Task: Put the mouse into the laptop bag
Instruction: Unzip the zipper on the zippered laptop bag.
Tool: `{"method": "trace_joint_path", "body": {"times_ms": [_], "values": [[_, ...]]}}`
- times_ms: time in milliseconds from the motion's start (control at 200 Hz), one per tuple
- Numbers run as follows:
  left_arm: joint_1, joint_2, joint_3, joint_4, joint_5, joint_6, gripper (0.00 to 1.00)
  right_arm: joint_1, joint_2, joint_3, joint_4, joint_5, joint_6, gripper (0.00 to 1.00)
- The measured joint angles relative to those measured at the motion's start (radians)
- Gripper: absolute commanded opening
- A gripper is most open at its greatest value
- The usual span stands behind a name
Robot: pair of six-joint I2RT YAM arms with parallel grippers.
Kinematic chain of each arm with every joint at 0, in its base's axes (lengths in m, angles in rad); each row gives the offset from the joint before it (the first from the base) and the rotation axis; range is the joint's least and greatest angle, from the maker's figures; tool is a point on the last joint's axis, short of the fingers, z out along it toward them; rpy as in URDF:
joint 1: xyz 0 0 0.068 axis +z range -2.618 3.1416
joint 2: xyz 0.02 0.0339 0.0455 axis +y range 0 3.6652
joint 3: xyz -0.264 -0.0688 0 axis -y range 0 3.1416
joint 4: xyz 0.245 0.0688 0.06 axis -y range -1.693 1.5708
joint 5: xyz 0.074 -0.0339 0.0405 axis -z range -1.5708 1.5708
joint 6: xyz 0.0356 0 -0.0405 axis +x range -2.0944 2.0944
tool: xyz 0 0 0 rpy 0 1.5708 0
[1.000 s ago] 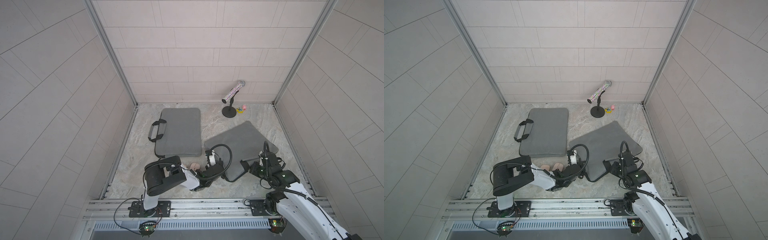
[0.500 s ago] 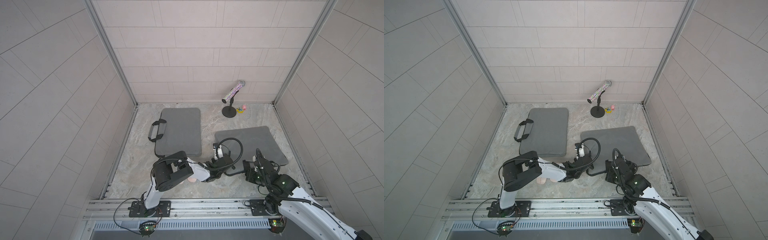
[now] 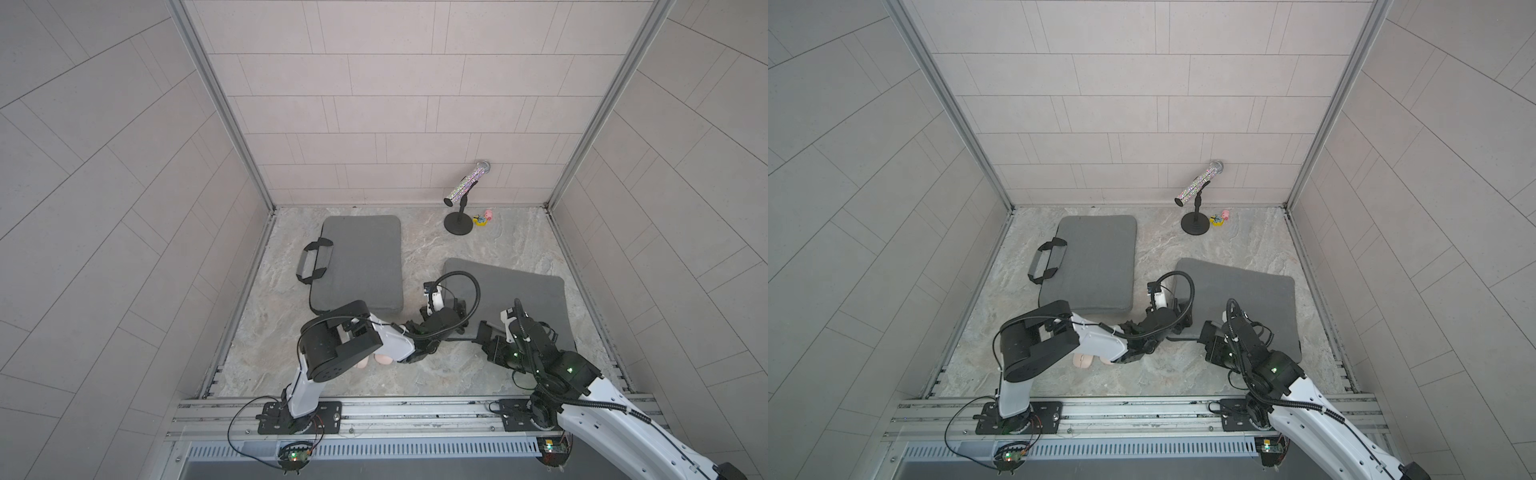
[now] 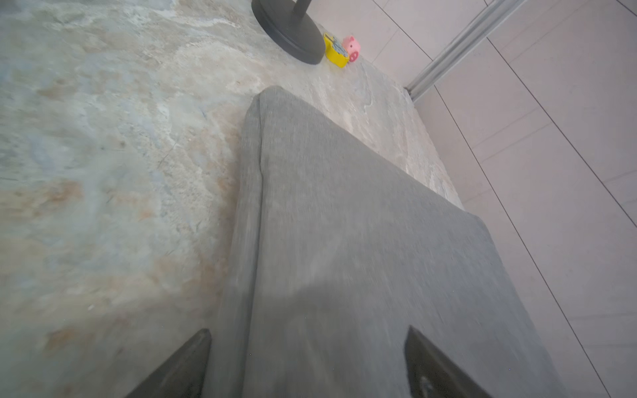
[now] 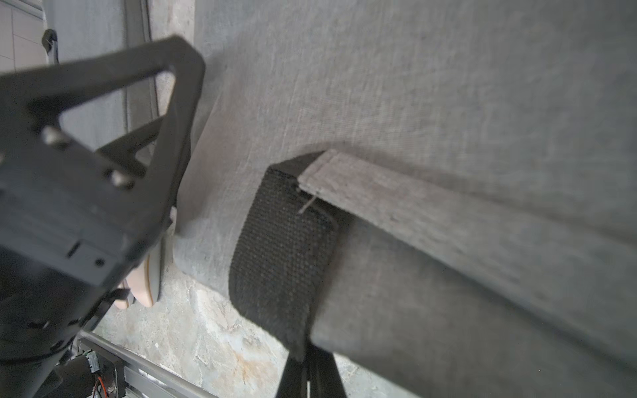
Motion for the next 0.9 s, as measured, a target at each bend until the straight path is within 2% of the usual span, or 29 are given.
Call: {"method": "trace_joint_path", "body": {"times_ms": [195,305,425,530,716,901], "values": [[0.015,-0.211,-0.064,-0.063,-0.008,0.043,0.95,0.002,-0.013,-0.016,0.003,0.031,0.006,0.0],[0.082,-0.278,-0.08,-0.098,0.008,0.056,0.96,0.001,-0.014,-0.036,-0.001,0.052,0.009,0.0],[0.168,-0.285,-0.08,-0.144,0.046,0.069,0.96,-0.005,-0.025,-0.038,-0.01,0.077,0.01,0.0],[0.252,-0.241,-0.063,-0.173,0.11,0.079,0.95,-0.01,-0.031,-0.038,-0.016,0.093,0.01,0.0],[0.365,-0.042,0.079,-0.201,0.261,0.102,0.93,-0.012,-0.04,-0.038,-0.038,0.117,0.009,0.0],[0.383,0.091,0.198,-0.191,0.368,0.114,0.92,-0.015,-0.082,-0.038,-0.08,0.154,0.01,0.0]]}}
